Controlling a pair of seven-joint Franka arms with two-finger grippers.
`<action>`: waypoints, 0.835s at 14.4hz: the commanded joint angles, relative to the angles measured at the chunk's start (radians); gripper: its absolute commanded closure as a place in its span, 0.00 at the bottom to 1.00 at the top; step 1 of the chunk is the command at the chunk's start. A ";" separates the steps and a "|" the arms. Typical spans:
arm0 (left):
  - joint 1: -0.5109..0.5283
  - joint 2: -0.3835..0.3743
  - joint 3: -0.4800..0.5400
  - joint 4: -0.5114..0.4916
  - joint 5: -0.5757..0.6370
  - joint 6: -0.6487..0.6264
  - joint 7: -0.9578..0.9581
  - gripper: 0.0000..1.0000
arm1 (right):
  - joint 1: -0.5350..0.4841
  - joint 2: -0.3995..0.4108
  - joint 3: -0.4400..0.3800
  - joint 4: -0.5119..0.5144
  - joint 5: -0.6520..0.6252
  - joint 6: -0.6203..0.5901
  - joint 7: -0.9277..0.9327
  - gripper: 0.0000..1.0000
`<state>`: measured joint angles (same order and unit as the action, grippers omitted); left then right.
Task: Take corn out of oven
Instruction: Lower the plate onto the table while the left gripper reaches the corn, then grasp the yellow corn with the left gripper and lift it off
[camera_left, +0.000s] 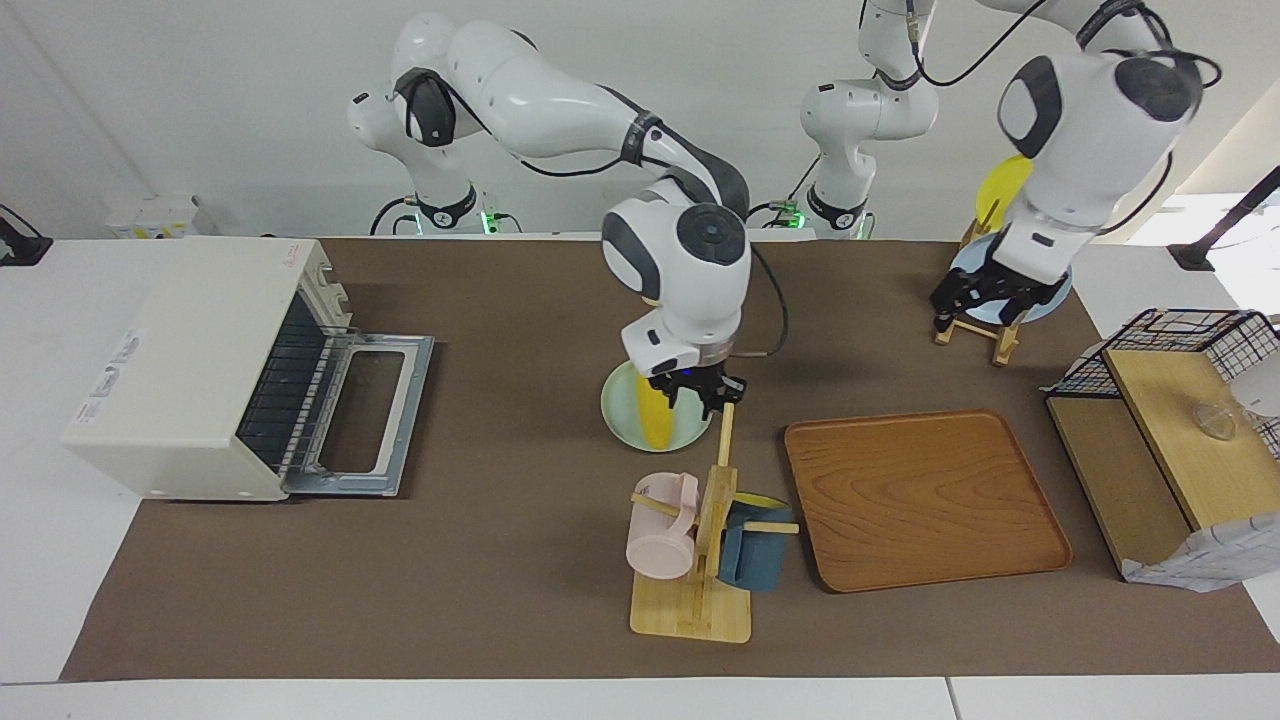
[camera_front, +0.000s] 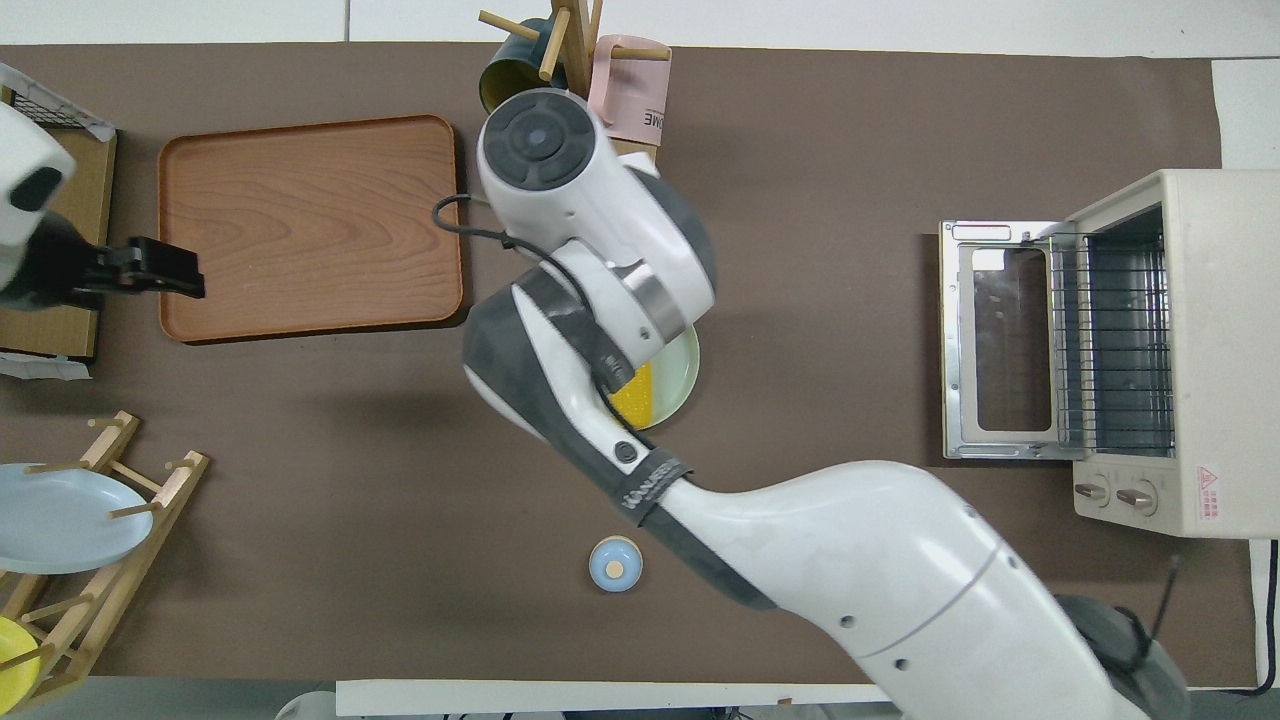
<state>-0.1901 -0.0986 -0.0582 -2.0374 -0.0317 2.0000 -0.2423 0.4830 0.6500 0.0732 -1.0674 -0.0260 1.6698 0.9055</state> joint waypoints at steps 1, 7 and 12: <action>-0.277 0.124 0.011 -0.058 0.007 0.251 -0.329 0.00 | -0.151 -0.255 0.017 -0.436 -0.018 0.132 -0.215 0.70; -0.566 0.489 0.015 0.195 0.022 0.373 -0.626 0.00 | -0.374 -0.389 0.017 -0.893 -0.083 0.424 -0.556 1.00; -0.551 0.511 0.011 0.198 0.071 0.355 -0.586 0.99 | -0.422 -0.385 0.017 -0.979 -0.170 0.487 -0.563 1.00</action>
<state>-0.7491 0.4203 -0.0513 -1.8513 0.0053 2.3761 -0.8472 0.0845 0.3017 0.0740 -1.9826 -0.1589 2.1149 0.3538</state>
